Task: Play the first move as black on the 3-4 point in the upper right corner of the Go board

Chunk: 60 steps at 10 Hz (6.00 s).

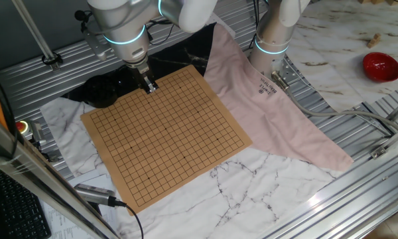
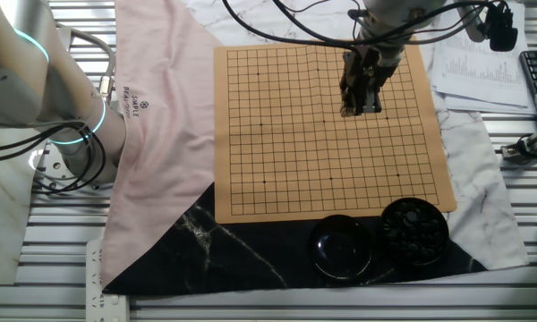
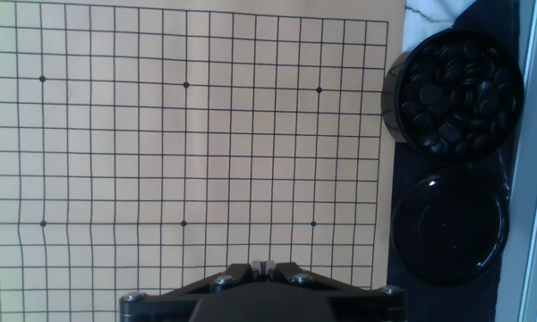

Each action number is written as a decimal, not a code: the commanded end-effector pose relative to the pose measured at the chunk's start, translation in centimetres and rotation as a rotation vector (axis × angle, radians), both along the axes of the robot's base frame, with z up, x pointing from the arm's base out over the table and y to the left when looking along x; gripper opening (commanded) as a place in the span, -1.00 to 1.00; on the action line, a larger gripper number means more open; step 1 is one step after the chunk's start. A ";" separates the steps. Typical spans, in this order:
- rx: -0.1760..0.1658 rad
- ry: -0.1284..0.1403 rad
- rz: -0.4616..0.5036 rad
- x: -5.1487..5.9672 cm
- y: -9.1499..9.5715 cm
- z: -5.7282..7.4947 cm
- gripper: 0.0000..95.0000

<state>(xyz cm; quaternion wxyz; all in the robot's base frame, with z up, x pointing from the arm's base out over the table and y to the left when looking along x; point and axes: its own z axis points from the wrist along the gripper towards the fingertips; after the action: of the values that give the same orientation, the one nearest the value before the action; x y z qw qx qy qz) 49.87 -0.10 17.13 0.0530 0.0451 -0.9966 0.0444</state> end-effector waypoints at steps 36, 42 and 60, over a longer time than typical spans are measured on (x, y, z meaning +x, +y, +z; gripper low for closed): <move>0.083 0.031 0.127 6.2 -11.6 -4.4 -1.00; 0.066 0.033 0.125 6.6 -11.8 -4.8 -1.00; 0.045 0.049 0.163 6.9 -11.7 -4.3 -1.00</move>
<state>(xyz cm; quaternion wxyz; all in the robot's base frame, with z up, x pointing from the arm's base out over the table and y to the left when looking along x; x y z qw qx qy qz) 56.68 -11.76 12.92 0.0727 0.1269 -0.9889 0.0260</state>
